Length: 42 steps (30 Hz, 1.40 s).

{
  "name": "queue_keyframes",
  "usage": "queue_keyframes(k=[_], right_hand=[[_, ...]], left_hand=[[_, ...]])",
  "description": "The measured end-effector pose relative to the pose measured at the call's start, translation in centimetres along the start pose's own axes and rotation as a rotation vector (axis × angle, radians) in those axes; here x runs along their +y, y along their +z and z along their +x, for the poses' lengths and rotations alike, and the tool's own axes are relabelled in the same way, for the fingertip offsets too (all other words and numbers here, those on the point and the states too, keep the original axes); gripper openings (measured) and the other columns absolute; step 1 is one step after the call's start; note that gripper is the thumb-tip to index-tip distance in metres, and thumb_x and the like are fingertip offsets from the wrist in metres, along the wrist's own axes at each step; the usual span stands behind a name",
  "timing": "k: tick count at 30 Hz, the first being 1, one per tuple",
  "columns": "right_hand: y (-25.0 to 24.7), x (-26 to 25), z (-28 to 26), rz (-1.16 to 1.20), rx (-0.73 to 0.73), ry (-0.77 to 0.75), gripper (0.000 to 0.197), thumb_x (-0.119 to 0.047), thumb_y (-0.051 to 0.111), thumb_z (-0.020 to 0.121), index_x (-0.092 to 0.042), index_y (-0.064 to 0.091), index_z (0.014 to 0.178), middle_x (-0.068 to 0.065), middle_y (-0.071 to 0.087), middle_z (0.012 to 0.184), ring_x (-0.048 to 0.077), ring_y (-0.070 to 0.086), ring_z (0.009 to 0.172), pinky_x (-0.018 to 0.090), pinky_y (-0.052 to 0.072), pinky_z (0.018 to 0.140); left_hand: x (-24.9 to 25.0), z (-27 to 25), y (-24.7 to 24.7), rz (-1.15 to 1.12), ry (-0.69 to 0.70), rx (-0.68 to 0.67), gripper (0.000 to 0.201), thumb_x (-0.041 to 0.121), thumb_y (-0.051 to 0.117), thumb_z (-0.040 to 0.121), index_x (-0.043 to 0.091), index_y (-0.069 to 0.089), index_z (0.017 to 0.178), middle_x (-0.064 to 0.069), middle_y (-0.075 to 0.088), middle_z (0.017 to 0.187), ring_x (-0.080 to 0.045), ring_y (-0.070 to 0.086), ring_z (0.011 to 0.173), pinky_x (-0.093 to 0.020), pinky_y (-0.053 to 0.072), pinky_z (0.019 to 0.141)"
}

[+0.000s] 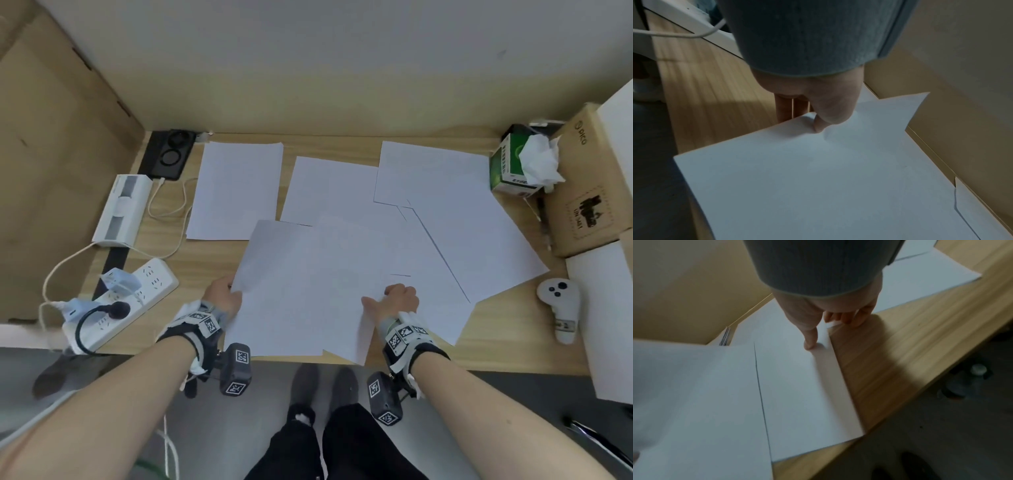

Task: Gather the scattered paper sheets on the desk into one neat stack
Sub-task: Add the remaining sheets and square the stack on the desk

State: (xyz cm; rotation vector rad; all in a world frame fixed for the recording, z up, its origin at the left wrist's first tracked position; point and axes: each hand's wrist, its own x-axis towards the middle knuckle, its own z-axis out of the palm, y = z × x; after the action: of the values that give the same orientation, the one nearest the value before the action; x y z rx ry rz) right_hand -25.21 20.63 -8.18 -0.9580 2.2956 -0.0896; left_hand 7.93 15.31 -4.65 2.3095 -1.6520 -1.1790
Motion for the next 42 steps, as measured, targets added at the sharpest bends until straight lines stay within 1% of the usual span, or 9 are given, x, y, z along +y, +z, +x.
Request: queue_keyframes(k=[4,8,15,18,21,25,32,38,42], right_hand=[[-0.3,-0.3,0.3,0.14,-0.051,-0.055,0.018,-0.024,0.061,0.073,-0.023,0.049,0.06,-0.004,0.052,0.065,0.018,0.049,0.057,0.024,0.037,0.057],[-2.0,-0.3,-0.8,0.442,0.257,-0.014,0.012,-0.016,0.053,0.089,-0.016,0.064,0.094,0.001,0.061,0.085,0.026,0.057,0.079,0.033,0.046,0.073],[-6.9,0.4,-0.6,0.601,0.496,0.113,0.015,0.0,0.039,0.095,-0.006,0.051,0.089,0.013,0.052,0.086,0.024,0.048,0.08,0.03,0.034,0.07],[-6.1,-0.4,-1.6,0.59,0.398,0.054,0.023,0.0,0.041,0.094,-0.01,0.044,0.073,0.007,0.049,0.073,0.023,0.044,0.077,0.03,0.033,0.07],[-3.0,-2.0,-2.4,0.508,0.24,-0.036,0.018,-0.004,0.043,0.092,-0.005,0.061,0.091,0.011,0.062,0.086,0.026,0.057,0.083,0.035,0.045,0.074],[1.9,-5.6,-4.3,0.512,0.158,-0.09,0.018,-0.006,0.048,0.089,-0.004,0.066,0.092,0.01,0.065,0.085,0.025,0.059,0.079,0.032,0.044,0.068],[4.7,-7.3,-4.5,0.3,-0.086,-0.114,0.011,-0.02,0.052,0.08,-0.018,0.062,0.084,-0.003,0.066,0.076,0.02,0.061,0.069,0.028,0.046,0.061],[3.8,-8.1,-5.2,0.291,-0.102,-0.122,0.018,-0.016,0.053,0.074,-0.017,0.044,0.059,-0.005,0.045,0.054,0.018,0.039,0.052,0.026,0.03,0.052],[1.8,-8.8,-5.6,0.541,-0.051,-0.076,0.034,-0.031,0.072,0.073,-0.015,0.063,0.102,0.003,0.066,0.092,0.024,0.064,0.084,0.04,0.055,0.082]], left_hand=[[-0.3,0.0,-0.6,-0.042,-0.032,-0.028,0.029,0.003,0.05,0.086,0.004,0.068,0.109,-0.016,0.069,0.102,-0.025,0.06,0.083,-0.03,0.044,0.07],[-0.3,0.8,-1.4,-0.056,-0.108,-0.057,0.029,0.001,0.046,0.085,0.001,0.067,0.105,-0.018,0.07,0.102,-0.028,0.063,0.083,-0.03,0.046,0.07],[1.0,1.7,-1.1,-0.061,-0.114,-0.118,0.026,0.002,0.043,0.089,-0.004,0.063,0.105,-0.019,0.066,0.1,-0.034,0.063,0.088,-0.029,0.045,0.072],[1.6,1.5,-1.0,-0.082,-0.113,-0.14,0.019,0.002,0.042,0.09,-0.002,0.06,0.096,-0.012,0.058,0.084,-0.029,0.057,0.08,-0.027,0.044,0.066],[1.7,2.0,-0.6,-0.164,-0.124,-0.126,0.018,0.001,0.043,0.086,0.004,0.056,0.074,-0.009,0.058,0.073,-0.024,0.056,0.065,-0.024,0.041,0.058],[1.1,2.1,0.0,-0.298,-0.116,-0.135,0.015,0.003,0.047,0.083,0.003,0.062,0.08,-0.01,0.058,0.073,-0.022,0.053,0.064,-0.025,0.037,0.054],[0.9,2.2,0.4,-0.751,-0.262,-0.266,0.031,0.039,0.052,0.095,0.012,0.06,0.107,-0.007,0.064,0.096,-0.024,0.06,0.094,-0.036,0.047,0.09],[1.2,1.5,0.1,-0.483,-0.105,-0.295,0.035,0.001,0.053,0.087,0.002,0.06,0.122,-0.01,0.067,0.099,-0.027,0.065,0.089,-0.028,0.052,0.07],[2.5,1.9,-1.3,-0.497,-0.023,-0.285,0.033,0.004,0.055,0.088,0.006,0.06,0.12,-0.008,0.067,0.098,-0.023,0.065,0.083,-0.026,0.051,0.066]])
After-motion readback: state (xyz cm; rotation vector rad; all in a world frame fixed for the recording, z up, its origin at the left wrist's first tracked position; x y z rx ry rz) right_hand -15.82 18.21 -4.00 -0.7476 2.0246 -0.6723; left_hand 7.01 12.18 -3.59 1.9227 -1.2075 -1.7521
